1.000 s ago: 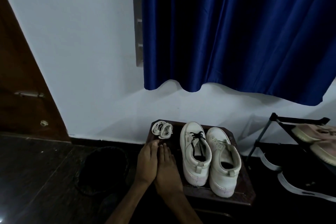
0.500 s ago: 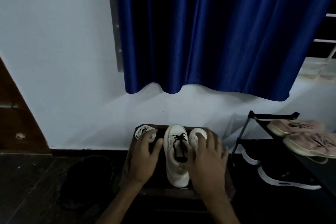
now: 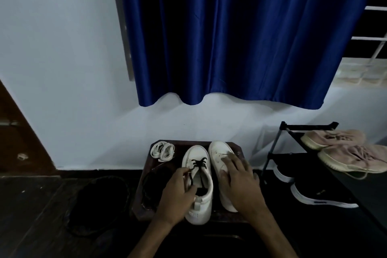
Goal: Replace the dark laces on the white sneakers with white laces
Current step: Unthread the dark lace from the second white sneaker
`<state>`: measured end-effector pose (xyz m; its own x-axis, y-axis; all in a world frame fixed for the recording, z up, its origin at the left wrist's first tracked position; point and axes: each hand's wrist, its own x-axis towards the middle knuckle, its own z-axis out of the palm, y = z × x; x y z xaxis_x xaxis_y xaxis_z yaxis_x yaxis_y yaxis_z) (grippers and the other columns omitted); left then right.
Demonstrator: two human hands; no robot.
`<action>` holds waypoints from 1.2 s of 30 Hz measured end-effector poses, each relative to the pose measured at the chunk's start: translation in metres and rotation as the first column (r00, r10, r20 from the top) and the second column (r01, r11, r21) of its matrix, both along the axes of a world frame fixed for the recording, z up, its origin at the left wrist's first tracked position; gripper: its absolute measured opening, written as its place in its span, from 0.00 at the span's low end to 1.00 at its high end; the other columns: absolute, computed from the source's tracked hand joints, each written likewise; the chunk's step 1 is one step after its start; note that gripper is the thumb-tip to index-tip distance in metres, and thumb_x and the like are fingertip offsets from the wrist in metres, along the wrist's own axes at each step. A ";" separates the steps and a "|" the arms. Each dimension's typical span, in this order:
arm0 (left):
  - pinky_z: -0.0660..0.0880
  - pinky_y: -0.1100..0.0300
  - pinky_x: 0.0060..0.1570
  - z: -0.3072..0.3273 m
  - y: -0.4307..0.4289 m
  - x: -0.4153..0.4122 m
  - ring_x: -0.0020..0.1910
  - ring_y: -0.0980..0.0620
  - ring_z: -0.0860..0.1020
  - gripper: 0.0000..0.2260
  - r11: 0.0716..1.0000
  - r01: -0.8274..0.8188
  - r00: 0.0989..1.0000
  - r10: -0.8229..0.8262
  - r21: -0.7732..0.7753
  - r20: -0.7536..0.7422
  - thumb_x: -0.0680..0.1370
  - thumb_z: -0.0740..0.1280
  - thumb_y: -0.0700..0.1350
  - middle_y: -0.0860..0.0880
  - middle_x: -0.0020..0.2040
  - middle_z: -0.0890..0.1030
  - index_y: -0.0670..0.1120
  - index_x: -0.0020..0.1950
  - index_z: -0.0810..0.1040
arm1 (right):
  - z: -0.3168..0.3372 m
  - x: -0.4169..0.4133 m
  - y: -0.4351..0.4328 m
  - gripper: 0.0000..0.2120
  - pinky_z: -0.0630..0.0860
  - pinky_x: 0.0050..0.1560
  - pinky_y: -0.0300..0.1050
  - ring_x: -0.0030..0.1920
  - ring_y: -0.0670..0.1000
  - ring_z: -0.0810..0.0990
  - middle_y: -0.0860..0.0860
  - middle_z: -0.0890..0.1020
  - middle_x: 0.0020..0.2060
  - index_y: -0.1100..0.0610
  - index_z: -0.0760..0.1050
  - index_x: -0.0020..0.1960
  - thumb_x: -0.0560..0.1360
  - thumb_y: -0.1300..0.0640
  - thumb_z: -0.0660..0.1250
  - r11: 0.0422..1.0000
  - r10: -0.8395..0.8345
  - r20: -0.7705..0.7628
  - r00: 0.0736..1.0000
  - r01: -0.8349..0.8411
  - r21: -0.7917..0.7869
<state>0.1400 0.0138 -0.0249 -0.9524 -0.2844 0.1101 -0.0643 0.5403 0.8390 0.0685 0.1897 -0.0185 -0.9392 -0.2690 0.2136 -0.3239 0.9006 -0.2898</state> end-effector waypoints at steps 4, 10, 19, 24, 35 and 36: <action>0.69 0.72 0.46 0.006 0.002 0.012 0.52 0.63 0.75 0.14 0.989 -0.050 0.998 0.045 -0.140 -0.034 0.77 0.67 0.50 0.61 0.56 0.77 0.55 0.62 0.72 | 0.015 0.005 -0.002 0.19 0.67 0.68 0.57 0.69 0.53 0.69 0.48 0.74 0.67 0.50 0.72 0.67 0.79 0.46 0.56 0.959 0.171 -0.136 0.976 -0.197 -0.206; 0.70 0.58 0.42 0.026 0.010 -0.001 0.47 0.52 0.78 0.10 0.947 -0.194 0.979 0.204 -0.257 0.014 0.75 0.67 0.57 0.56 0.48 0.78 0.52 0.50 0.74 | 0.035 0.002 -0.028 0.14 0.54 0.74 0.56 0.60 0.48 0.77 0.45 0.81 0.55 0.47 0.76 0.61 0.78 0.47 0.60 0.961 0.275 0.033 0.961 -0.275 0.010; 0.81 0.48 0.44 0.030 0.006 -0.005 0.45 0.52 0.81 0.05 0.909 -0.195 0.973 0.132 0.368 0.190 0.78 0.66 0.50 0.53 0.43 0.83 0.50 0.45 0.79 | 0.029 -0.005 -0.033 0.03 0.72 0.58 0.51 0.45 0.49 0.78 0.45 0.80 0.40 0.49 0.73 0.41 0.71 0.50 0.66 0.979 0.160 -0.010 0.987 -0.160 -0.126; 0.78 0.48 0.49 0.059 -0.008 -0.009 0.46 0.50 0.81 0.13 0.593 -0.250 0.949 -0.006 0.766 0.314 0.81 0.61 0.50 0.48 0.43 0.83 0.47 0.39 0.75 | 0.064 -0.009 -0.022 0.10 0.69 0.38 0.34 0.36 0.39 0.75 0.42 0.78 0.32 0.53 0.76 0.39 0.79 0.57 0.64 0.683 0.351 0.452 0.820 0.106 -0.723; 0.76 0.58 0.34 0.120 -0.064 -0.033 0.37 0.52 0.77 0.13 0.766 -0.072 0.990 0.135 0.639 -0.051 0.83 0.61 0.47 0.45 0.46 0.83 0.43 0.42 0.77 | 0.134 -0.067 0.018 0.13 0.72 0.57 0.54 0.53 0.50 0.80 0.50 0.83 0.47 0.54 0.74 0.44 0.82 0.50 0.58 0.287 0.203 0.436 0.877 0.372 -0.882; 0.74 0.59 0.34 0.110 -0.063 -0.035 0.36 0.52 0.76 0.14 0.862 -0.056 0.994 0.093 0.504 -0.048 0.82 0.61 0.48 0.44 0.44 0.82 0.45 0.42 0.79 | 0.125 -0.071 0.015 0.13 0.73 0.54 0.51 0.51 0.50 0.80 0.51 0.83 0.49 0.55 0.75 0.48 0.82 0.50 0.57 0.385 0.119 0.431 0.894 0.359 -0.850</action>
<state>0.1048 -0.0491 0.0853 -0.9213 -0.3889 -0.0024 -0.0201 0.0413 0.9989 -0.0021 0.2045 0.1065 -0.9935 -0.0196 -0.1119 0.1109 0.0431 -0.9929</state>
